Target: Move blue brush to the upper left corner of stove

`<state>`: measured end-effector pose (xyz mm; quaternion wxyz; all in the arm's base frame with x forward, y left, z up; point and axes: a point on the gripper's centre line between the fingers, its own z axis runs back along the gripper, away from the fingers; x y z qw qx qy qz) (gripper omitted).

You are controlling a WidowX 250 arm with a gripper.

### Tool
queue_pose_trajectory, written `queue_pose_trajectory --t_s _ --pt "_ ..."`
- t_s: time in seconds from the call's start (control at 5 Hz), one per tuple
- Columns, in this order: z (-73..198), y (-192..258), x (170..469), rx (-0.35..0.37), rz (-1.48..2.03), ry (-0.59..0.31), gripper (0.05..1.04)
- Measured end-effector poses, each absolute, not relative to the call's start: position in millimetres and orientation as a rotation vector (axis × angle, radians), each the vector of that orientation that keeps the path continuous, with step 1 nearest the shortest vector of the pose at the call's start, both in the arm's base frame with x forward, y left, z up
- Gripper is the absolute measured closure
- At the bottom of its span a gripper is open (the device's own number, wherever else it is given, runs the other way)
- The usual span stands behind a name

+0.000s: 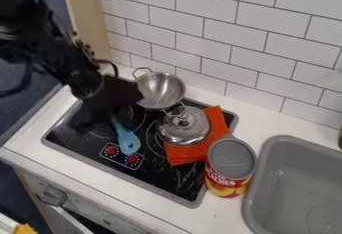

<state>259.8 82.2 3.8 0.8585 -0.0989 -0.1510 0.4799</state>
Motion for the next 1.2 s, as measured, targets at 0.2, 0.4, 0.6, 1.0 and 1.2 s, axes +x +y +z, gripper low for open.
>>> queue_pose_trajectory --t_s 0.2,0.4,0.6,1.0,1.2 --pt "13.1 100.0 270.3 -0.187 1.072 -0.361 0.816" --pt "8.6 125.3 286.4 -0.081 1.075 -0.387 0.816" --pt "-2.4 142.1 298.1 -0.032 1.012 -0.39 0.816" --pt "-32.2 170.5 325.4 -0.013 0.79 -0.358 0.816" --pt "-43.7 178.1 338.5 0.009 0.724 -0.334 0.816"
